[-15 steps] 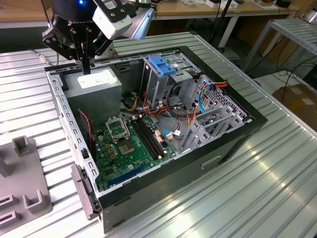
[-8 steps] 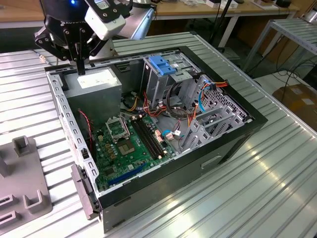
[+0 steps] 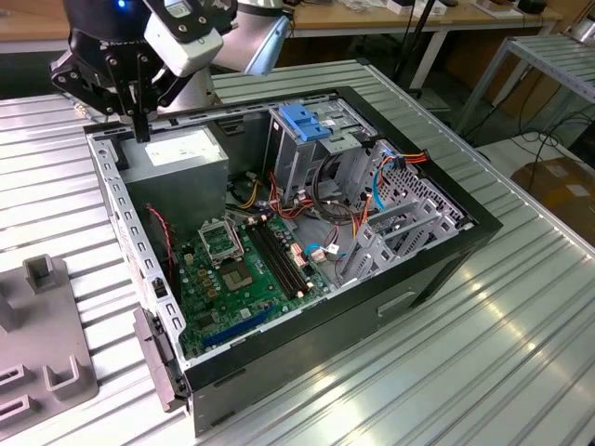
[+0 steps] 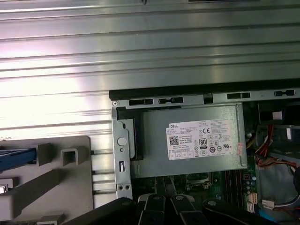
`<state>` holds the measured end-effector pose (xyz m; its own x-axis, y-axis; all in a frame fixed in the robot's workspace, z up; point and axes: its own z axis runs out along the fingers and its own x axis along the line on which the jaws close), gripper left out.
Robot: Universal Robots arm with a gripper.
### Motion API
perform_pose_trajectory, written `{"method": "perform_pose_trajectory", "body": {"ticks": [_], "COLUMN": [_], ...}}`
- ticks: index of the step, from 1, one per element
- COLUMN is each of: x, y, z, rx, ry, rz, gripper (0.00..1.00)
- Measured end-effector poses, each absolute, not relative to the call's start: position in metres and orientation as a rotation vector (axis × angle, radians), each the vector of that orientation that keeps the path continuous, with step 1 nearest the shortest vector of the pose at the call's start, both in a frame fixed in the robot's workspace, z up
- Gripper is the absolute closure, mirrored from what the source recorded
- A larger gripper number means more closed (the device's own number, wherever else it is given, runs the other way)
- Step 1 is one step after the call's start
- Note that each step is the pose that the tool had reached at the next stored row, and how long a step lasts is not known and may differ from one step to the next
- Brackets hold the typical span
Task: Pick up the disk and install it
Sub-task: 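Reach for the disk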
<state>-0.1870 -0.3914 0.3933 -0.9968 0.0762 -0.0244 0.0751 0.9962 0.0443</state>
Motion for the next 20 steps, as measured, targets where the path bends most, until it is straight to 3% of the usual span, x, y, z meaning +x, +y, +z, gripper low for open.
{"method": "perform_pose_trajectory", "body": {"ticks": [20], "x": [-0.211], "y": [-0.39], "z": [0.393], "rx": [0.118], "ry": [3.113], "rz": [0.068], "gripper": [0.9]}}
